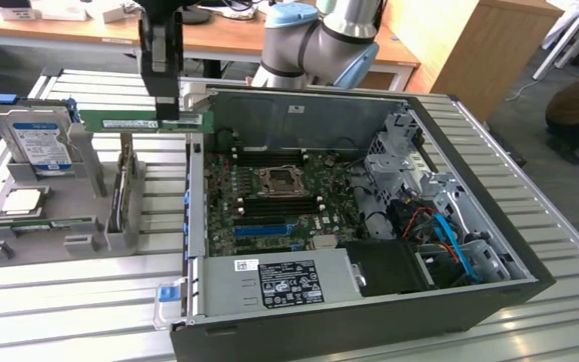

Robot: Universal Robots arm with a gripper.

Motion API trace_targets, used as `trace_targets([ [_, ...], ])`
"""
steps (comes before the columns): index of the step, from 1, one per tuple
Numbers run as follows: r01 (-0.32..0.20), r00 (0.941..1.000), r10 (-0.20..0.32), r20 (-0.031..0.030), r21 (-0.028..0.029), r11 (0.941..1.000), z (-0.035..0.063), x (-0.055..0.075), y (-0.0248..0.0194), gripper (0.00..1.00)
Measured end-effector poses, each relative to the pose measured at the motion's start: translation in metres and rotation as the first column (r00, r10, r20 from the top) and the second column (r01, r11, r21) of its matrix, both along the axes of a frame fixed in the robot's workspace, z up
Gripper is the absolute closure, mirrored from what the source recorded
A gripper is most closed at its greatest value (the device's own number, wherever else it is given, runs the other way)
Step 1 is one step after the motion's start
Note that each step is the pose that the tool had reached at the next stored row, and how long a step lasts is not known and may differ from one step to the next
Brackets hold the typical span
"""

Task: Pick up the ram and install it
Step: 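Pick up the ram and move it above insertion slot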

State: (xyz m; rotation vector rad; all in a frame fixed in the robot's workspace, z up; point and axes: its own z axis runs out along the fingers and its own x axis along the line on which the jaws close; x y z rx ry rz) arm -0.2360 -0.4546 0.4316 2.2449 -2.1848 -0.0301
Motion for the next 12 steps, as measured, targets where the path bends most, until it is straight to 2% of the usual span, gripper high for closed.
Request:
trace_targets([
  [2,0.000,1.0000,0.000,0.0000,0.0000,1.0000,0.0000,0.031,0.0000,0.88],
  [12,0.000,1.0000,0.000,0.0001,0.0001,1.0000,0.0000,0.070,0.0000,0.88],
])
